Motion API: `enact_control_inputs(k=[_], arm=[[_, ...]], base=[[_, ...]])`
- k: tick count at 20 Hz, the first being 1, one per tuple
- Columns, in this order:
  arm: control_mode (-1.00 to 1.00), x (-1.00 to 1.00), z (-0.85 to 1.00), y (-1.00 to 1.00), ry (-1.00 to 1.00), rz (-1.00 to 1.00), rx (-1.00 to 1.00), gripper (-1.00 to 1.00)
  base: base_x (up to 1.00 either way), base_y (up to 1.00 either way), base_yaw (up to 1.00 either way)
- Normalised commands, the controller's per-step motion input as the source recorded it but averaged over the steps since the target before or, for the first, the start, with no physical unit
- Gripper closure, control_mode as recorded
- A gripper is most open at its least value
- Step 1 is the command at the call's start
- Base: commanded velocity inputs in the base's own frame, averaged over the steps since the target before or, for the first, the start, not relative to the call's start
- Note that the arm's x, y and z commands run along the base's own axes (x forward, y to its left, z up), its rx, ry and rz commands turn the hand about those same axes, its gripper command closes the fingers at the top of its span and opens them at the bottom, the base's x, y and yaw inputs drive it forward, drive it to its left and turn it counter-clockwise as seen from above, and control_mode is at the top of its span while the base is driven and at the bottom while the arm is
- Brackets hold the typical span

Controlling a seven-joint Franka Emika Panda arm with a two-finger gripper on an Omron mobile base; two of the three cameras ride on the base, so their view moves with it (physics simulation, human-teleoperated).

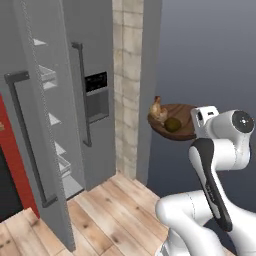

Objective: Pick the chicken drumstick and avocado from their plates and place them in the bowl. Then put the bowl in the fridge.

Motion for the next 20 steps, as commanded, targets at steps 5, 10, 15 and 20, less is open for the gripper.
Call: enact_control_inputs(k=[5, 10, 15, 20], arm=[[1.00, 0.00, 0.00, 0.00, 0.00, 0.00, 0.00, 1.00], [1.00, 0.00, 0.00, 0.00, 0.00, 0.00, 0.00, 1.00], [1.00, 0.00, 0.00, 0.00, 0.00, 0.00, 0.00, 1.00], [1.00, 0.00, 0.00, 0.00, 0.00, 0.00, 0.00, 1.00]], base=[[0.72, 0.00, 0.50], [0.77, -0.01, 0.44], [0.83, -0.16, 0.24], [0.78, -0.19, 0.12]])
